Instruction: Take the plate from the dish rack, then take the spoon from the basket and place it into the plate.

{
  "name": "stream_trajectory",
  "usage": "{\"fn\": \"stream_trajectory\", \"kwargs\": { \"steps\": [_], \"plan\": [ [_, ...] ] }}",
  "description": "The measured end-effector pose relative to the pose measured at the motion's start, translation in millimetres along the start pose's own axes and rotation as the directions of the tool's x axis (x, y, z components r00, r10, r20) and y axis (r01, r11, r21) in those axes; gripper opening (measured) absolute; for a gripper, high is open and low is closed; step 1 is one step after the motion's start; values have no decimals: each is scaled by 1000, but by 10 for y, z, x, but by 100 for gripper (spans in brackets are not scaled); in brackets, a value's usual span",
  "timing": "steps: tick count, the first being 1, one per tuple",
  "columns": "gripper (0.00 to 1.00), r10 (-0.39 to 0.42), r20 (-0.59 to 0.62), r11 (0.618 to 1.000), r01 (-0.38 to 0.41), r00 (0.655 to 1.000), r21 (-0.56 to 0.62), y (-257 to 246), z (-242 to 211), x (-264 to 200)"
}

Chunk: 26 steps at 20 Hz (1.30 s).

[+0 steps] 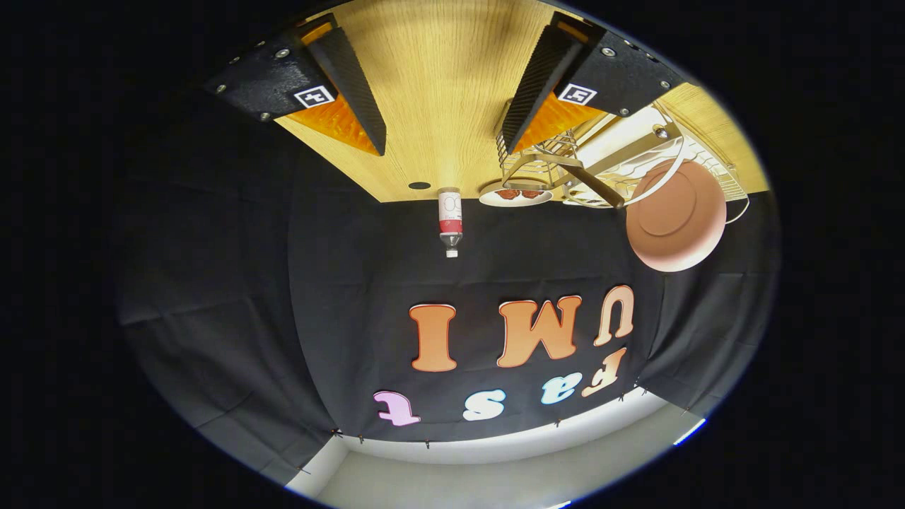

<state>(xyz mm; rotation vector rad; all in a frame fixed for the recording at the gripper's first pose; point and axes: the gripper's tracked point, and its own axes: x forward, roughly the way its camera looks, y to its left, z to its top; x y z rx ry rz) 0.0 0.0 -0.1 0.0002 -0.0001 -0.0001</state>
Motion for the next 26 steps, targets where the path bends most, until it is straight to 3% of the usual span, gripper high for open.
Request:
{"fn": "stream_trajectory", "kwargs": {
  "steps": [26],
  "plan": [
    [99, -3, 20, 1000, 2, 1000, 8, -26, 39, 129]
  ]
}}
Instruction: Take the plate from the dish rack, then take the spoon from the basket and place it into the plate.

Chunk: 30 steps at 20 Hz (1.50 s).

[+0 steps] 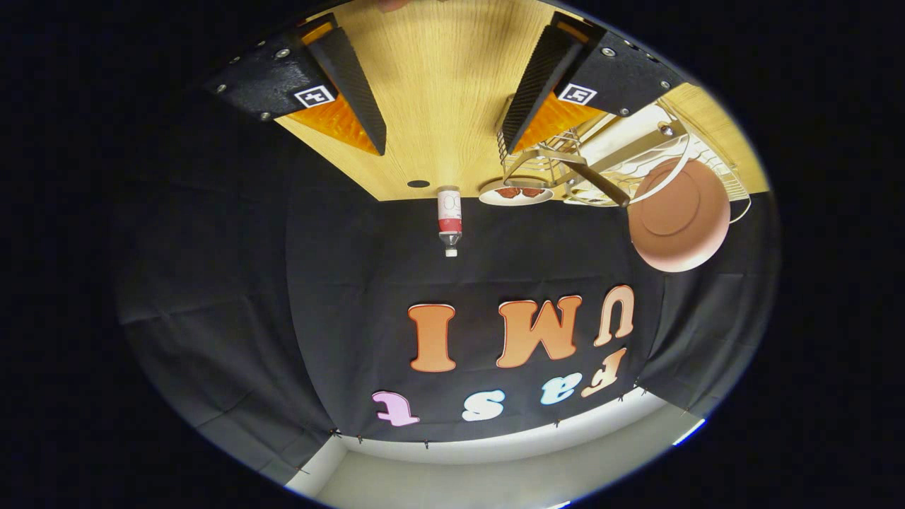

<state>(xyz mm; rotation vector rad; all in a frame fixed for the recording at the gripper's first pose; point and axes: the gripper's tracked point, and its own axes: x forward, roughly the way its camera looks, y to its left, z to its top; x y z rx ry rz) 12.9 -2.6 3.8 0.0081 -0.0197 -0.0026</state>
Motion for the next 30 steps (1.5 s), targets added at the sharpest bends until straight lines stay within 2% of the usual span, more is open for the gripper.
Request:
{"fn": "stream_trajectory", "kwargs": {
  "steps": [2, 5, 9, 13, 17, 20, 23, 27, 30],
  "plan": [
    [99, -18, 35, 999, 17, 999, 28, -42, 110, 353],
    [99, -148, 99, 989, 150, 984, -10, -314, 438, 600],
    [99, -123, 289, 988, 144, 950, -53, 26, 1547, 294],
    [99, -28, 360, 990, 76, 933, -121, 670, 2276, -274],
    [99, 67, 373, 991, -17, 925, -136, 1349, 2623, -851],
    [98, 100, 359, 994, -77, 928, -79, 1702, 2761, -1135],
    [97, 152, 370, 988, -134, 916, -75, 1959, 2905, -1339],
    [97, 215, 288, 972, -232, 933, 28, 2212, 2837, -1434],
    [98, 198, 250, 972, -222, 948, 71, 2158, 2806, -1374]
  ]
}}
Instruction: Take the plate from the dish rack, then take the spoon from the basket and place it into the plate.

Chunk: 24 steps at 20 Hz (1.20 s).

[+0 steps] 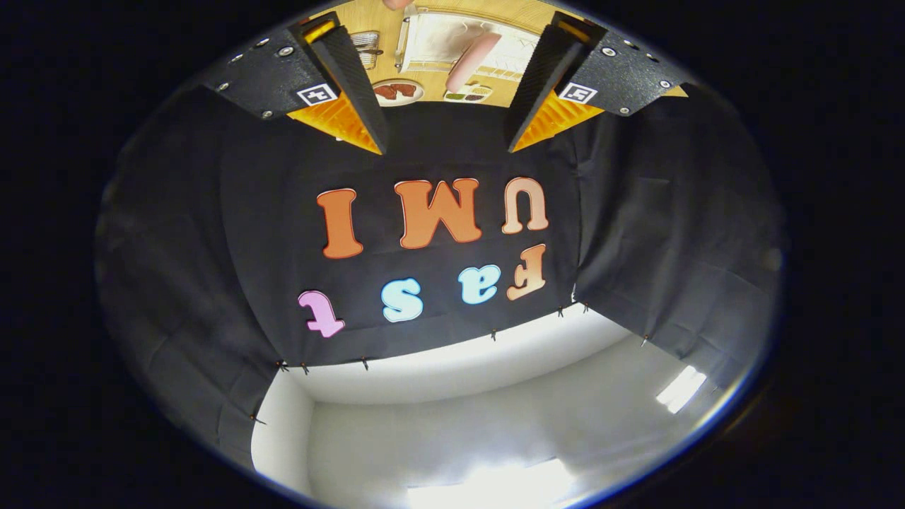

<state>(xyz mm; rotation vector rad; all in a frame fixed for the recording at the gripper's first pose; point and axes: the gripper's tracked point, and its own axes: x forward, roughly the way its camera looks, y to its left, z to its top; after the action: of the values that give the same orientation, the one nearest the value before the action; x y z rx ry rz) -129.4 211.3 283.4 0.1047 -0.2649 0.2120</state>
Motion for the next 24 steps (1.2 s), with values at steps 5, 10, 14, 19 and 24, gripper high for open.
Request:
{"fn": "stream_trajectory", "kwargs": {
  "steps": [5, 10, 14, 19, 24],
  "plan": [
    [97, -50, -54, 999, 49, 997, -20, -97, -60, 0],
    [97, -50, -42, 998, 48, 998, -47, 14, -14, -63],
    [97, -18, -36, 999, 17, 999, -29, 213, 64, -135],
    [97, -5, -27, 999, 4, 1000, -37, 292, 144, -192],
    [97, 3, -38, 1000, -4, 999, -29, 319, 104, -214]
  ]
}}
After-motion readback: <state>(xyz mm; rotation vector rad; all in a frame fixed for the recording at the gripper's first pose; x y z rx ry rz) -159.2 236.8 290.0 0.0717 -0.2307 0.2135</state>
